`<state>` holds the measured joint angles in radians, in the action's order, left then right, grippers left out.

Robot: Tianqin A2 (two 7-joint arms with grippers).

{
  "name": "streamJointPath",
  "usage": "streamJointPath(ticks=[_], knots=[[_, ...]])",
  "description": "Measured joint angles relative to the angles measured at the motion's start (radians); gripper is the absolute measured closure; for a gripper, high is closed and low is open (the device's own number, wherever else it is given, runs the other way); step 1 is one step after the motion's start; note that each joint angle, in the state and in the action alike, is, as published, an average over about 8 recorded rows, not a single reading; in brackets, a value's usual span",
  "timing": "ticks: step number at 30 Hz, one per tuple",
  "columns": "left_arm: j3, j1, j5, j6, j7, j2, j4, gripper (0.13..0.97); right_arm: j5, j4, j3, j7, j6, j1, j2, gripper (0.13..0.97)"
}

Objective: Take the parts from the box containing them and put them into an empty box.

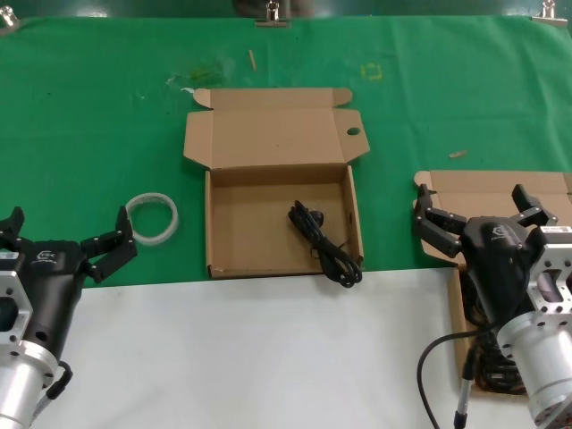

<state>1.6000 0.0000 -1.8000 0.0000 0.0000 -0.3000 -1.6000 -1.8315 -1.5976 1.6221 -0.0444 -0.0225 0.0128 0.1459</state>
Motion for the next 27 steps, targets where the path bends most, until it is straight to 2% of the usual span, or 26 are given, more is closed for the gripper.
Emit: streamJointPath(ticks=[27], knots=[[0.0,0.0,0.0,0.0,0.0,0.0,0.0,0.132,0.0,0.0,0.0,0.0,0.0,0.0,0.0,0.129]])
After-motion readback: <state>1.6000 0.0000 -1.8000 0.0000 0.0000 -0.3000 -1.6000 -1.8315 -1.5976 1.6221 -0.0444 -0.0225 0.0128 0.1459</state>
